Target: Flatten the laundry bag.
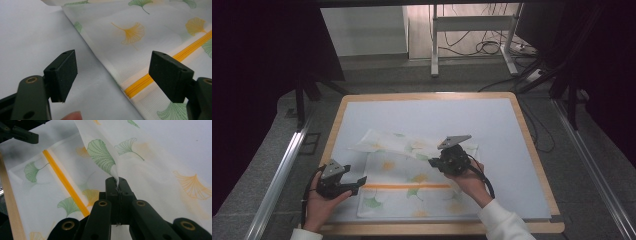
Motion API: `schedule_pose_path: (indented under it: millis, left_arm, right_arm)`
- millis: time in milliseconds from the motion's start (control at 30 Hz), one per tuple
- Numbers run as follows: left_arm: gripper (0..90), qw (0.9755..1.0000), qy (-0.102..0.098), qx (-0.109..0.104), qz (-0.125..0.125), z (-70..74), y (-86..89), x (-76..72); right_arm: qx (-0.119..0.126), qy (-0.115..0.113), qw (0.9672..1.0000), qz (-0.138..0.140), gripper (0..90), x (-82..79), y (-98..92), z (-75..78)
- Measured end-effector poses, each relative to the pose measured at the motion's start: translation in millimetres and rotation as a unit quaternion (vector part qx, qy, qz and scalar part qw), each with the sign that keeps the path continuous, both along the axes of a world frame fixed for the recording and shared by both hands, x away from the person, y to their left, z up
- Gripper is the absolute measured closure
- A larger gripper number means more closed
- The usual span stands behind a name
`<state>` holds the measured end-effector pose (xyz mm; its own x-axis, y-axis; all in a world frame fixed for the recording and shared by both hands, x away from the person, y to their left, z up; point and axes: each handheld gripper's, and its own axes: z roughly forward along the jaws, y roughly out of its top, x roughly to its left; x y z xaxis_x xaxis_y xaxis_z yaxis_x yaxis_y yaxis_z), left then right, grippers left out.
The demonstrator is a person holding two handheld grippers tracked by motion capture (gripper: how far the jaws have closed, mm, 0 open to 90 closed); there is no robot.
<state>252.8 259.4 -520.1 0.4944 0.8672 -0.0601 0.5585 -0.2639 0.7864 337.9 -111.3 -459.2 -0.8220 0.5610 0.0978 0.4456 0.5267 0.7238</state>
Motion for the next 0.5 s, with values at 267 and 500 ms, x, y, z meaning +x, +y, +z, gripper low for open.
schedule_pose_path:
  millis: [267,500]
  left_arm:
    - [22.3,1.0000,-0.003,0.004,0.007,0.1,0.3,0.1]
    - [22.3,1.0000,-0.003,0.005,0.006,-0.5,-0.3,0.3]
  right_arm:
    - [0.002,-0.001,1.0000,-0.009,88.4,10.2,-5.1,-0.7]
    - [0.006,-0.005,0.9998,-0.020,88.4,20.3,-9.3,0.5]
